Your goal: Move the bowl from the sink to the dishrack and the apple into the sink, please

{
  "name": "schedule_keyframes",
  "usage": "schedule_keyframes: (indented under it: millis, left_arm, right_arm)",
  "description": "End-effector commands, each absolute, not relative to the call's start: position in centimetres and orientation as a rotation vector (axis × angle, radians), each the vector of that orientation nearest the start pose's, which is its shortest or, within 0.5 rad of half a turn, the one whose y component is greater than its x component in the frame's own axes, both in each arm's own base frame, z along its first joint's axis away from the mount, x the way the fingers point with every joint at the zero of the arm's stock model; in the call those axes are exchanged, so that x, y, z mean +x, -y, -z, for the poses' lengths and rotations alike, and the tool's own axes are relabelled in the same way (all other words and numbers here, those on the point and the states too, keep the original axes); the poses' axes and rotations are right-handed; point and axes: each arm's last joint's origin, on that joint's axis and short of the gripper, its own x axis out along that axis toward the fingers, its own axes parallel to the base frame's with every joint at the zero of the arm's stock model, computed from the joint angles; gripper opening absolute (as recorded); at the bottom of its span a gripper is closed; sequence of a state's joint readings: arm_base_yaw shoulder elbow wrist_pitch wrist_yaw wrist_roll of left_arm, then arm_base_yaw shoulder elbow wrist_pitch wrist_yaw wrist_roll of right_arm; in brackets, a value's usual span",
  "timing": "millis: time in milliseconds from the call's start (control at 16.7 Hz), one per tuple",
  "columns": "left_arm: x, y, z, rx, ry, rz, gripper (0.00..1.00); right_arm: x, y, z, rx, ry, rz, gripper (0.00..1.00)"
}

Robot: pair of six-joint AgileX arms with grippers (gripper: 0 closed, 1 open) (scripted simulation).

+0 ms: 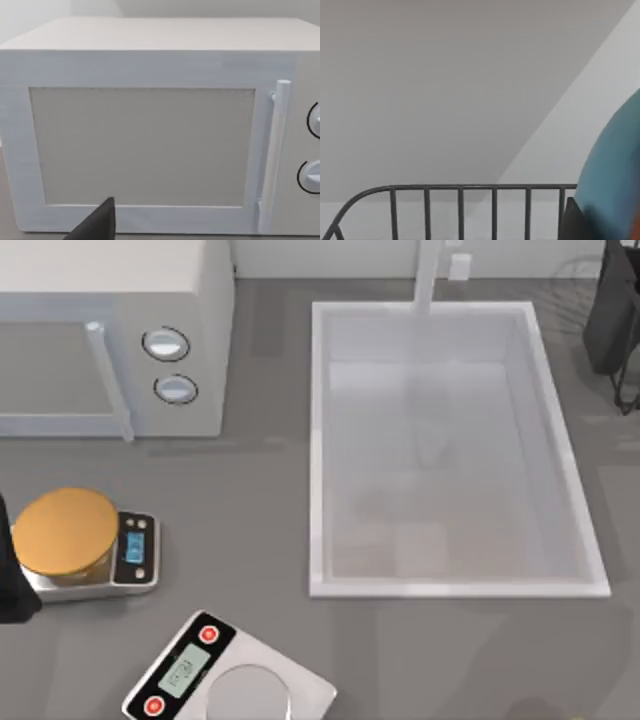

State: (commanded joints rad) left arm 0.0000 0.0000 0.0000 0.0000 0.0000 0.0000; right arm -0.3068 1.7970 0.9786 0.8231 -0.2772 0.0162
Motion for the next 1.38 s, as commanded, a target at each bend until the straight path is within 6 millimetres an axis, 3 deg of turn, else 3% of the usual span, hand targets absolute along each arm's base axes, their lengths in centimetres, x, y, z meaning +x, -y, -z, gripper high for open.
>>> schedule_keyframes:
  millis: [540,1140,1380]
  left_arm:
    - [10.6,0.1,-16.0,0.000,0.000,0.000,1.00]
    - [10.6,0.1,-16.0,0.000,0.000,0.000,1.00]
    - [10.6,0.1,-16.0,0.000,0.000,0.000,1.00]
  right_arm:
    - [37.9,10.8,-21.9,0.000,0.000,0.010,0.98]
    - [37.8,10.8,-21.9,0.000,0.000,0.012,1.00]
    - [36.2,9.8,-23.4,-0.002,0.006,0.010,1.00]
